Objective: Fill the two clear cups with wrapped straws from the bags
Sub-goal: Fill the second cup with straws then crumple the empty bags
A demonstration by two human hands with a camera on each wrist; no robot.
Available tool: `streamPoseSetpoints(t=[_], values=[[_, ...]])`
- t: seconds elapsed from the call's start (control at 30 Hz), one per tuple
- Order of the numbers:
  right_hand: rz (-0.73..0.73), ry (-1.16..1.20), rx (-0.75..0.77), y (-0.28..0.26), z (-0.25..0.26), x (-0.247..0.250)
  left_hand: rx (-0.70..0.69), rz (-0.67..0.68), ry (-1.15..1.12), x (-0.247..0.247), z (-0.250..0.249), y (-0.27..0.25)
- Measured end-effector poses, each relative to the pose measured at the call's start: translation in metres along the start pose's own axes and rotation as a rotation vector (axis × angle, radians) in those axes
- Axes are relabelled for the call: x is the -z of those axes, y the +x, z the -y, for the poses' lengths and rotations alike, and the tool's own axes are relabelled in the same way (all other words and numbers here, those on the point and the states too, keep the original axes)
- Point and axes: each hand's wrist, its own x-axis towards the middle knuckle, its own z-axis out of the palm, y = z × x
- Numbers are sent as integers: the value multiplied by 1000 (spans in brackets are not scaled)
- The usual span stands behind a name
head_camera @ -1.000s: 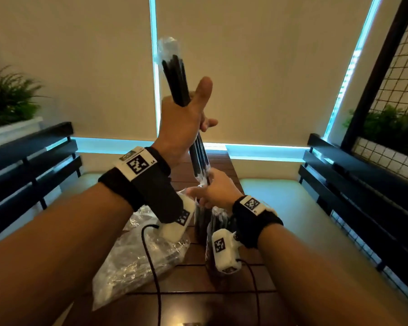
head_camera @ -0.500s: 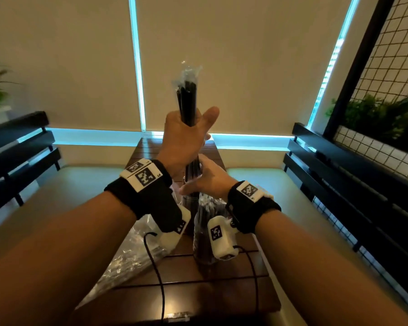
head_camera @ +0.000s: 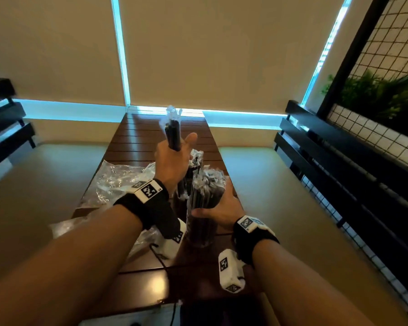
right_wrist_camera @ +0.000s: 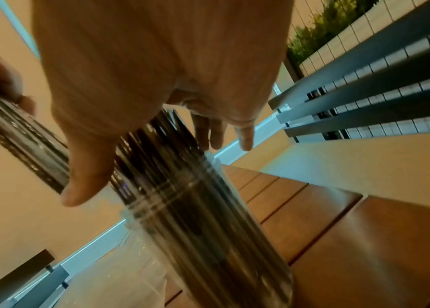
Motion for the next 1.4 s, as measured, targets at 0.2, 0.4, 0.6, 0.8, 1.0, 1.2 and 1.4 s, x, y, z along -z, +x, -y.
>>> streamPoseSetpoints(t=[0.2,0.4,0.6,0.8,1.0,1.2,1.4], values=[[-142,162,31,13,-8,-35,79,1,-101,-18,11,0],[-273,199,53,18,-10,-46,142,-39,-158,-20,29,1],[-210,204,124,21,-13,-43,139,24,-75,-18,64,-9],[-178,198,132,21,-14,-38,-4,159,233,-16,99,-26],[-151,214,132,18,-17,-36,-196,207,487,-1,51,-17],[-162,217,121,18,-17,-36,-514,474,801,-9,2,8],[-135,193,143,22,-21,-38,-321,634,906,-9,42,-25]])
